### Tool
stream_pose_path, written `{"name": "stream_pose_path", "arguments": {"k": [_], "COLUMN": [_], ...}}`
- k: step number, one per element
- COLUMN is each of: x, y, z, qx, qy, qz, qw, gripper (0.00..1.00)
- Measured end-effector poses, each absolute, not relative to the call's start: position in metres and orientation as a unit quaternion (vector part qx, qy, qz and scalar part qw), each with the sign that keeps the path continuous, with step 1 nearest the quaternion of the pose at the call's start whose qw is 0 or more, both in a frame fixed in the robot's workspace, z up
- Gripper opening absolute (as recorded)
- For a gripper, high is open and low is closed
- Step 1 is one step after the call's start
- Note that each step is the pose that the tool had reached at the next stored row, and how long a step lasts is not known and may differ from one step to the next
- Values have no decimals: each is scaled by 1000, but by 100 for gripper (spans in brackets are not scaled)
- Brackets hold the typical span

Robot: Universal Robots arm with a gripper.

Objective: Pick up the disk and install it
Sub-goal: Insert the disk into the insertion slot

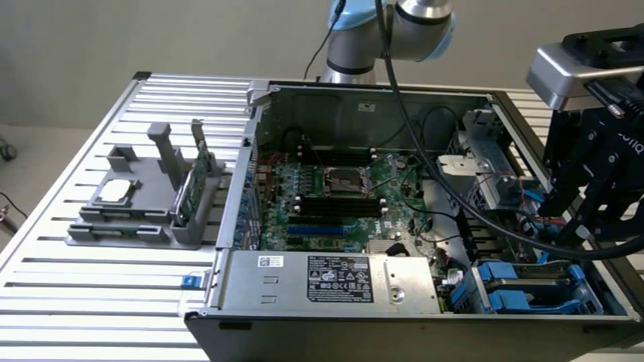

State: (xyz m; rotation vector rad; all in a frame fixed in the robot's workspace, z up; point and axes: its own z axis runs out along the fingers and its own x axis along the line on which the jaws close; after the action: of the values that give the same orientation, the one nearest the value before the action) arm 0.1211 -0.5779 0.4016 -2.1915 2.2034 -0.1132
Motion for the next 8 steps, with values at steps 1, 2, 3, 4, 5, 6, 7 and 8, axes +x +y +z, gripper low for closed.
{"name": "stream_pose_path", "arguments": {"k": [1,2,3,4,5,6,7,8], "x": [121,121,121,121,121,121,121,121], "y": [-578,-578,-578,-578,-578,-578,-578,-578], "z": [402,402,402,402,402,402,402,402], "qx": [-705,-705,-705,-704,-704,-704,-704,-704], "qy": [709,709,709,709,709,709,709,709], "qz": [-36,-36,-36,-36,-36,-36,-36,-36], "qw": [16,16,16,16,16,16,16,16], "gripper": [41,41,41,41,41,41,41,41]}}
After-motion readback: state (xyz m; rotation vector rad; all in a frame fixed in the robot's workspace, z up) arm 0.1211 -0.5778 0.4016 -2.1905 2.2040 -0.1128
